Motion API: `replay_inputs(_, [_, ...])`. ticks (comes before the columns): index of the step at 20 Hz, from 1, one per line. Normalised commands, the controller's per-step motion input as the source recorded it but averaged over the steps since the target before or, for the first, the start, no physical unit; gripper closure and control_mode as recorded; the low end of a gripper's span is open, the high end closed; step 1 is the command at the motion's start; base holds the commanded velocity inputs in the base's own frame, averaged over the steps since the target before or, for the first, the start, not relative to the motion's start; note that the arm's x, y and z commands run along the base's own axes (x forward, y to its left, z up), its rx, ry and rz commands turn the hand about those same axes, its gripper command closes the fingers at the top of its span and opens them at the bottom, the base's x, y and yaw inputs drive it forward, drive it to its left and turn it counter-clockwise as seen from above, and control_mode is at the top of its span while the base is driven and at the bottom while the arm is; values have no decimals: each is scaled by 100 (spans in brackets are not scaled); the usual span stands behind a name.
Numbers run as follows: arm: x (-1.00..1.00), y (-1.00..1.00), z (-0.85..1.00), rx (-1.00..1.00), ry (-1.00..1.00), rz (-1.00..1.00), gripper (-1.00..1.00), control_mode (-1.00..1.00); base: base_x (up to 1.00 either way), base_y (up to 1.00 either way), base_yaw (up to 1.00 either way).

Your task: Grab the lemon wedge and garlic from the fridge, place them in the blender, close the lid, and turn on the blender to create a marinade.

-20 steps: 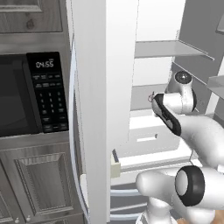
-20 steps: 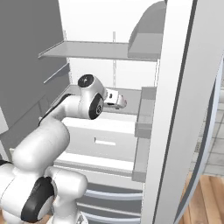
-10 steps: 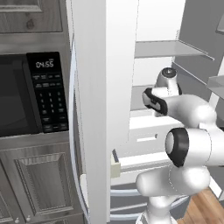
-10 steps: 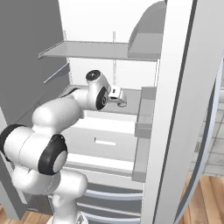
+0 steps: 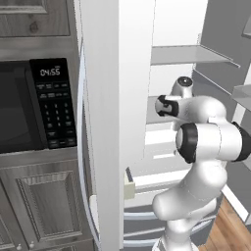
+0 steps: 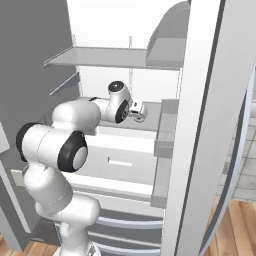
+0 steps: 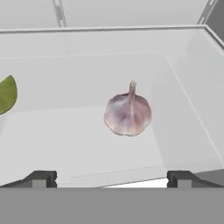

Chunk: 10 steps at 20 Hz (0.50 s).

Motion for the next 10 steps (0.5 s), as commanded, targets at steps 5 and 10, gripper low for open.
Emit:
replay_inputs(5, [26,-39,-31,5,0,0,-100,-100,0,0,0])
replay_inputs(10, [45,-23,-28,2,0,0,-100,-100,0,0,0])
